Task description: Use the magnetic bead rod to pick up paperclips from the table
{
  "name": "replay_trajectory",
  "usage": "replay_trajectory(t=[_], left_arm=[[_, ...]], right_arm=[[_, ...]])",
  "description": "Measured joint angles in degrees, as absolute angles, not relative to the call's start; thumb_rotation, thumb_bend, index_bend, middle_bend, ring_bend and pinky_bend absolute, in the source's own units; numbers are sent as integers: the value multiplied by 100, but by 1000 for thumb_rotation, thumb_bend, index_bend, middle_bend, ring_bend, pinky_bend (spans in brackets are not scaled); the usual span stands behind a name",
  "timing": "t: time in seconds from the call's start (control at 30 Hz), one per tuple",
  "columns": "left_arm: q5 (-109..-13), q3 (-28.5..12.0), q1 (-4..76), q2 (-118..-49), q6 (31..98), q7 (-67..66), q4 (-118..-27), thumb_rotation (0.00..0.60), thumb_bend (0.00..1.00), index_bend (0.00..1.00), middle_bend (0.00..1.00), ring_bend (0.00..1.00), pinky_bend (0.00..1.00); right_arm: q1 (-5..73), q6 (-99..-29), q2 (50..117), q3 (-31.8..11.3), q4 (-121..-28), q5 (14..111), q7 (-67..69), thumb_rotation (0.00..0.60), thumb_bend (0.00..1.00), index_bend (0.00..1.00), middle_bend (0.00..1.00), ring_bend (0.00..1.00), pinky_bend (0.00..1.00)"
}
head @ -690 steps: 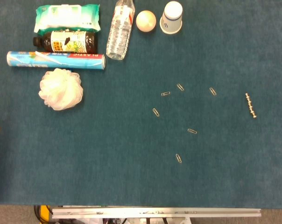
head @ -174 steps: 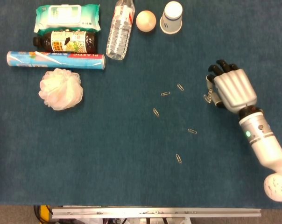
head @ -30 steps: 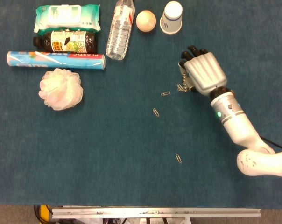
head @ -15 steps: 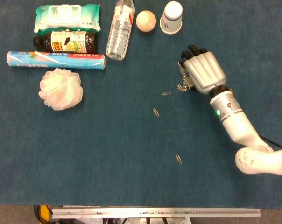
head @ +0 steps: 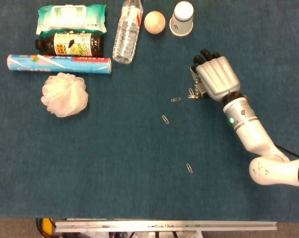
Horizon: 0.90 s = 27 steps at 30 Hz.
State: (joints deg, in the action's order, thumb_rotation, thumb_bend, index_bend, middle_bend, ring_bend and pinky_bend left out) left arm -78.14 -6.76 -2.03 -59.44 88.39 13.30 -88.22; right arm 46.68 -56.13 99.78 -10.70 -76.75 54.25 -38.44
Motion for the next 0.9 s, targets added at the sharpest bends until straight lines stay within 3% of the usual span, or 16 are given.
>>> replay_trajectory(t=[0.9], left_arm=[[-7786,-677,-160,-5970,8781,1165,-8857,600,137,416,434,356,534]], right_arm=[[4203,-6395,9289,-781,-8709,6195,-3646,600,388,549,306,147,292]])
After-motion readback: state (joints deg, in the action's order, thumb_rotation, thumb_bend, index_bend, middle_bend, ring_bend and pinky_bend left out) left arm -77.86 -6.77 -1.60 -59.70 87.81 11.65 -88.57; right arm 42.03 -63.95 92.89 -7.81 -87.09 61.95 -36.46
